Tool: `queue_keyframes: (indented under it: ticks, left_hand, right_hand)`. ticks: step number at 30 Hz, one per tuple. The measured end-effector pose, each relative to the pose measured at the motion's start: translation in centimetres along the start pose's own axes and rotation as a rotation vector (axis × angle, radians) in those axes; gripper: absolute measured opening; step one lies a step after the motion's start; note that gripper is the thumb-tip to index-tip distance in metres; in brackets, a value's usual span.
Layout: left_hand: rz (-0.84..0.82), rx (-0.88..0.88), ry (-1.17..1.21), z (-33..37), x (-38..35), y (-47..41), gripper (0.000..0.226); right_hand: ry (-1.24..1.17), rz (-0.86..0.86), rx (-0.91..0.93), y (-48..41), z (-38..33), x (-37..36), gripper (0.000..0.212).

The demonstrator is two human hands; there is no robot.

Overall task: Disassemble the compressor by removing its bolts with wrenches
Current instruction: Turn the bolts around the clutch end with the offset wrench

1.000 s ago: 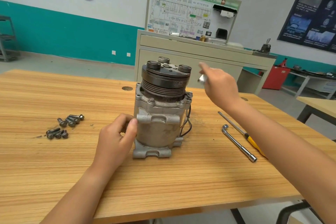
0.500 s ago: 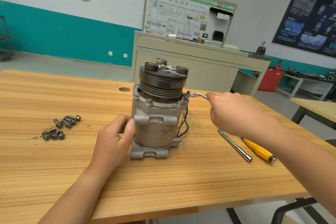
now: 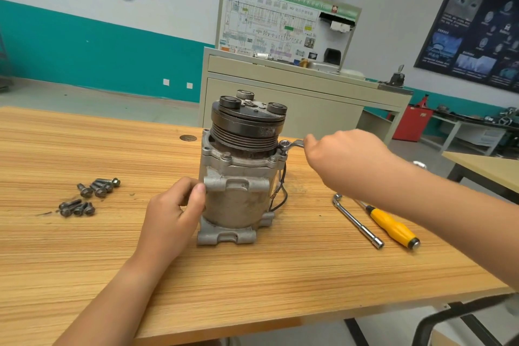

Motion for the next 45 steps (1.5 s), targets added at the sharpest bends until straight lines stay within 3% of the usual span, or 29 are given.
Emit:
queue_keyframes:
  ticks: [8,17,20,26,30,32,34,39,45]
  left_hand:
    - [-0.001,0.002,-0.006,0.0,0.1,-0.1,0.029]
    - [0.005,0.000,0.007,0.1,0.1,0.0,0.030]
    - [0.000,0.008,0.004,0.1,0.1,0.0,0.028]
    - [-0.009,0.012,0.013,0.2,-0.1,0.0,0.033]
    - [-0.019,0.022,0.011,-0.1,-0.2,0.4,0.035]
    - [-0.060,0.013,-0.007,-0.1,-0.7,0.7,0.033]
    - [-0.082,-0.002,-0.029,0.0,-1.1,0.7,0.027]
    - [-0.060,-0.013,-0.073,-0.4,-0.9,0.6,0.032]
    - [0.020,0.062,-0.046,-0.7,-0.6,0.5,0.026]
  right_hand:
    - [-0.107,0.039,0.028,-0.4,0.7,-0.7,0.005]
    - [-0.080,0.111,0.174,-2.2,3.1,-3.3,0.046]
    - [-0.042,0.238,0.162,-3.7,3.7,-4.3,0.045]
    - [-0.463,0.745,0.140,-6.4,1.7,-4.0,0.021]
    - [-0.545,0.875,0.042,-6.6,1.3,-3.7,0.016]
    - [-0.664,0.906,-0.110,-5.5,2.8,-3.6,0.012]
    - [-0.745,0.880,-0.238,-3.9,4.1,-3.5,0.019]
    - [-0.536,0.594,-0.145,-0.8,3.3,-2.9,0.029]
    - [-0.378,0.310,-0.132,0.8,2.6,-3.8,0.023]
Point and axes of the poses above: each hand's wrist, its own y-axis away from the middle knuckle, its own x-axis out of the back of the hand, z = x × y, the point moved 6 cm from there along -y, towards the middle knuckle
